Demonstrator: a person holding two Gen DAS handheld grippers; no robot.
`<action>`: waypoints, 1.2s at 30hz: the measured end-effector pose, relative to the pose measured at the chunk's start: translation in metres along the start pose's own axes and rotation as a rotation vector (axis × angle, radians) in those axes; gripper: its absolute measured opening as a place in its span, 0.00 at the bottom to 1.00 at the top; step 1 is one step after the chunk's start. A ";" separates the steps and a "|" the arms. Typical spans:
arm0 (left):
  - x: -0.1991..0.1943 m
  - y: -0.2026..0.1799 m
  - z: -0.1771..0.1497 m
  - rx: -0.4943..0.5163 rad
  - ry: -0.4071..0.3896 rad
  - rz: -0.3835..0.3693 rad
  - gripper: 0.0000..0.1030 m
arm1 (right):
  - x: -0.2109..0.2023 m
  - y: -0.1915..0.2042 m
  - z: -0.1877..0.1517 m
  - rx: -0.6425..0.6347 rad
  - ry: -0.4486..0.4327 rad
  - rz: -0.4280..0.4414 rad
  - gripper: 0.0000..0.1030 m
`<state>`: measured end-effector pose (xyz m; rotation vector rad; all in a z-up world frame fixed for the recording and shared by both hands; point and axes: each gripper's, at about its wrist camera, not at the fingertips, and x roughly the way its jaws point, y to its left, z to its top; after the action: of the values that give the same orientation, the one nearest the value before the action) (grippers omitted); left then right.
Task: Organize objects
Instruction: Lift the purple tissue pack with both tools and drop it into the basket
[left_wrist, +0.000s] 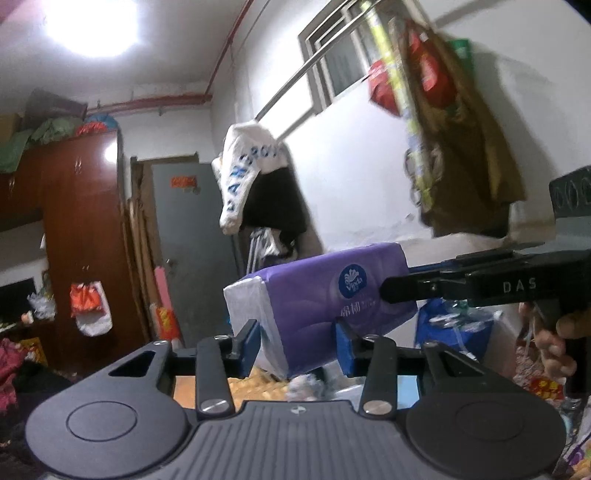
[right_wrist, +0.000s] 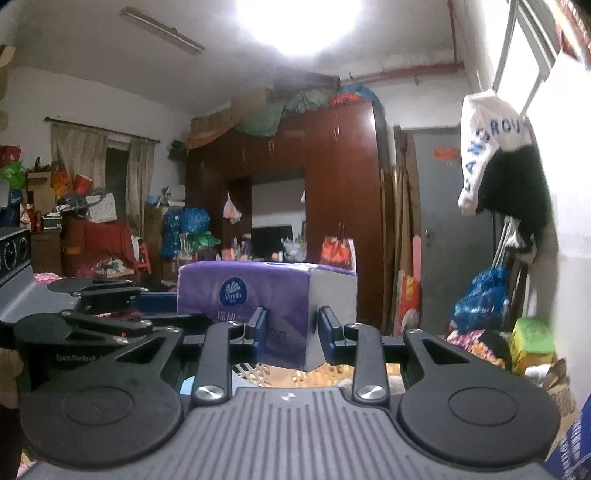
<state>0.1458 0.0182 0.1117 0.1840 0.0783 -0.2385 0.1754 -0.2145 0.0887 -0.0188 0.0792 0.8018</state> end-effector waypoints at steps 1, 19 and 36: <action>0.006 0.006 -0.002 -0.005 0.017 0.001 0.45 | 0.009 -0.001 -0.001 0.013 0.017 0.002 0.32; 0.106 0.072 -0.043 -0.138 0.341 0.102 0.45 | 0.112 -0.016 -0.053 0.153 0.326 -0.020 0.32; -0.024 0.020 -0.083 -0.151 0.200 0.151 0.83 | -0.031 -0.008 -0.069 0.252 0.086 -0.044 1.00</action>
<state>0.1230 0.0581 0.0360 0.0622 0.2792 -0.0625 0.1554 -0.2450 0.0222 0.1826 0.2599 0.7423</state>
